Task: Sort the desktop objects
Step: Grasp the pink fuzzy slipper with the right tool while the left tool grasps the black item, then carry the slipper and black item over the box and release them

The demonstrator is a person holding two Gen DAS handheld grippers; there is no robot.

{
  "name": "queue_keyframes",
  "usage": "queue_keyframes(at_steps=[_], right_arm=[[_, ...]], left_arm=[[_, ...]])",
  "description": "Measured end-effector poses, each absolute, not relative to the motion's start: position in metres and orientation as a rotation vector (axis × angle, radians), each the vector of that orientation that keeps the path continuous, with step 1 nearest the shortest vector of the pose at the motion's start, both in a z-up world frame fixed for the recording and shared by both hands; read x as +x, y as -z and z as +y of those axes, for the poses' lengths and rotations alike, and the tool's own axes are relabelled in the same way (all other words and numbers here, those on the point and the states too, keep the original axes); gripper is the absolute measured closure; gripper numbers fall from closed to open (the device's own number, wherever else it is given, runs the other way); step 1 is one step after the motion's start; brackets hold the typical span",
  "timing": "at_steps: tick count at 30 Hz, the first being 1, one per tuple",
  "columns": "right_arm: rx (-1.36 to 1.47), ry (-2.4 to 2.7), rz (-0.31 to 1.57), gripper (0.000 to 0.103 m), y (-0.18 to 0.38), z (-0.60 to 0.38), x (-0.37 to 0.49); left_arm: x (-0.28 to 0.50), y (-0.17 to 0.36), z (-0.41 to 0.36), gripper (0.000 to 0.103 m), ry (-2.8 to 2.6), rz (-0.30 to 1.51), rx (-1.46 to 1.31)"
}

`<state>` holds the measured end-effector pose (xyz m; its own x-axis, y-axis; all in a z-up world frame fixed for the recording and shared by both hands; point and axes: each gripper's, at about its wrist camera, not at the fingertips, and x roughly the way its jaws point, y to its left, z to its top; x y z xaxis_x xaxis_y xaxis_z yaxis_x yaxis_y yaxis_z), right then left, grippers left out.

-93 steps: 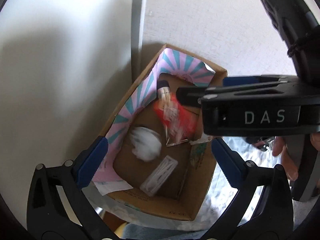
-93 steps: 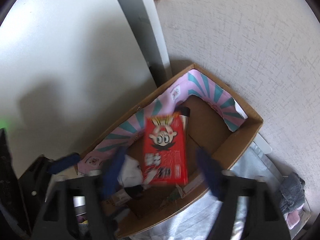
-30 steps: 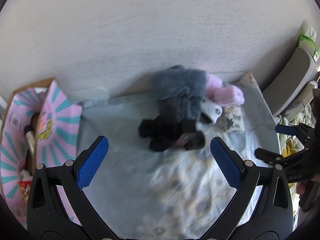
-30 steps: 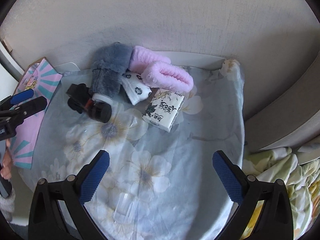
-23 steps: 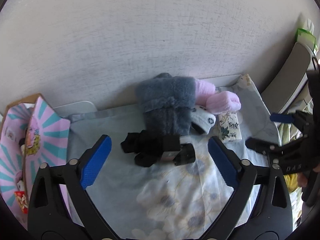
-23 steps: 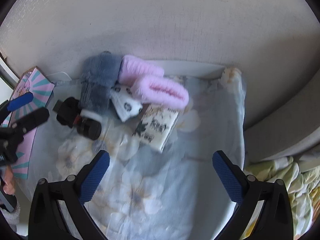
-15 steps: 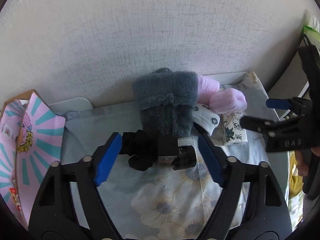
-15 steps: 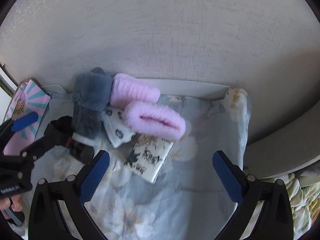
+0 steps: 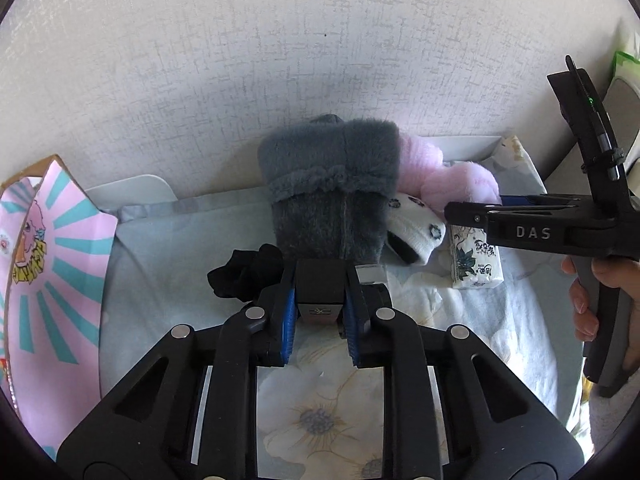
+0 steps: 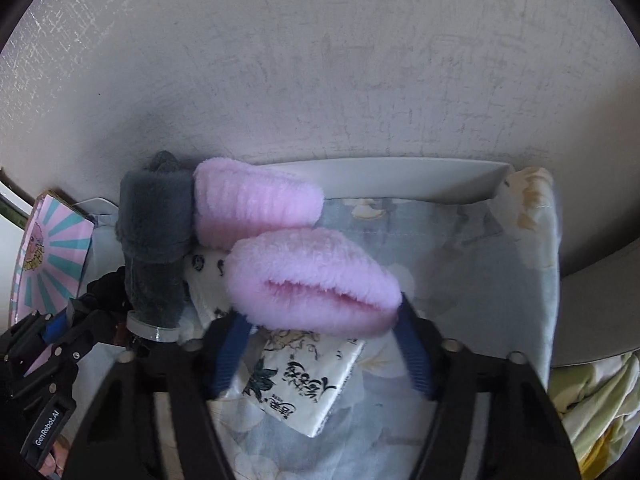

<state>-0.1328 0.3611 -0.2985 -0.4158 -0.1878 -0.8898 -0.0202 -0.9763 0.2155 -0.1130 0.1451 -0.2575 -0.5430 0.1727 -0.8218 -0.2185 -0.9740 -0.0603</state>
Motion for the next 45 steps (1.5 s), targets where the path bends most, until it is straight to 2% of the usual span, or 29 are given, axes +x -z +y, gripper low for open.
queue_keyframes(at_steps=[2, 3, 8, 27, 39, 45], right_arm=[[1.629, 2.568, -0.255, 0.062, 0.297, 0.360, -0.131], [1.627, 2.579, -0.233, 0.078, 0.296, 0.359, -0.130], [1.621, 2.583, -0.250, 0.083, 0.290, 0.368, -0.125], [1.538, 2.661, -0.232, 0.084, 0.219, 0.400, -0.095], [1.486, 2.597, -0.152, 0.084, 0.161, 0.337, -0.096], [1.415, 2.538, -0.115, 0.084, 0.141, 0.271, -0.116]], left_arm=[[-0.111, 0.255, 0.145, 0.085, -2.584, 0.069, -1.354], [-0.110, 0.253, 0.144, 0.085, -2.585, 0.066, -1.347], [-0.105, 0.241, 0.143, 0.085, -2.593, 0.061, -1.321], [-0.088, 0.157, 0.104, 0.085, -2.598, -0.051, -1.273], [-0.075, 0.093, 0.048, 0.085, -2.620, -0.142, -1.232], [-0.065, 0.076, 0.000, 0.085, -2.684, -0.169, -1.233]])
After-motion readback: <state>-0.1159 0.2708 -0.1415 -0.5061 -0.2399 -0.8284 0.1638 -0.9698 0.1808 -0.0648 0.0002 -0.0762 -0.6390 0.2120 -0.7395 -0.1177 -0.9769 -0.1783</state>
